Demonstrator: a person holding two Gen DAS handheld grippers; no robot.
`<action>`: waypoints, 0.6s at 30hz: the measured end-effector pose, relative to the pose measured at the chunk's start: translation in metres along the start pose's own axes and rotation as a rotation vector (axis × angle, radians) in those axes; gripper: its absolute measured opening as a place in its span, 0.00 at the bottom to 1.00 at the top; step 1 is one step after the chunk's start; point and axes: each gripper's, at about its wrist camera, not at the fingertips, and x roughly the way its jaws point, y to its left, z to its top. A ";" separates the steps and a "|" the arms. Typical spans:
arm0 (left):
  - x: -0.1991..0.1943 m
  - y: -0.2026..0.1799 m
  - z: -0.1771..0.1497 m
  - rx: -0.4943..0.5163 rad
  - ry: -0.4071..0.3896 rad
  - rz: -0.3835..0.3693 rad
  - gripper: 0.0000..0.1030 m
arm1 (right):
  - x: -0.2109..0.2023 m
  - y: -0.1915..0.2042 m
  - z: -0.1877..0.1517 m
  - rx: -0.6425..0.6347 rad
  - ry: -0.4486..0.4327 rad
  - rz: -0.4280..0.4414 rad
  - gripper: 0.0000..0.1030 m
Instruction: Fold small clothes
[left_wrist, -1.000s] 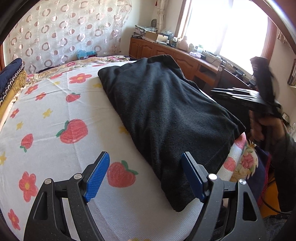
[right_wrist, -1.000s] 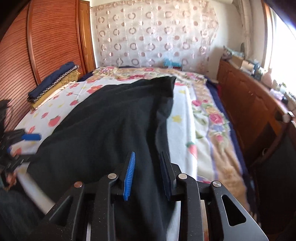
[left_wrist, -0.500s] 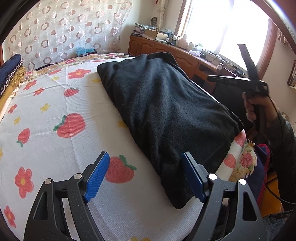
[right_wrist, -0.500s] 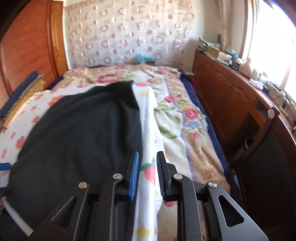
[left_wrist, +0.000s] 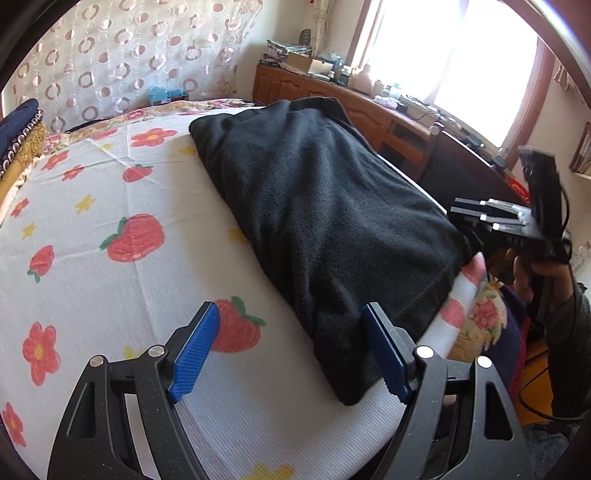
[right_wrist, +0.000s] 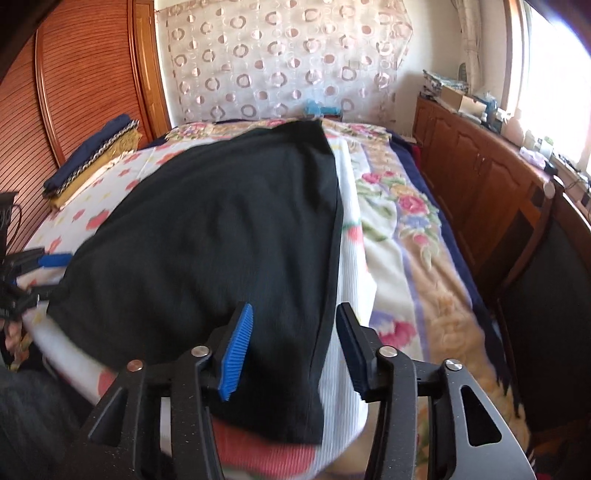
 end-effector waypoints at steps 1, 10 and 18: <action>-0.001 0.000 -0.001 -0.003 0.000 -0.019 0.70 | -0.002 -0.001 -0.003 -0.005 0.010 -0.001 0.52; -0.004 -0.013 -0.009 0.028 0.031 -0.074 0.39 | -0.008 0.001 -0.005 -0.035 0.061 0.047 0.52; -0.005 -0.021 -0.010 0.060 0.058 -0.124 0.10 | 0.004 0.004 0.003 -0.052 0.068 0.135 0.21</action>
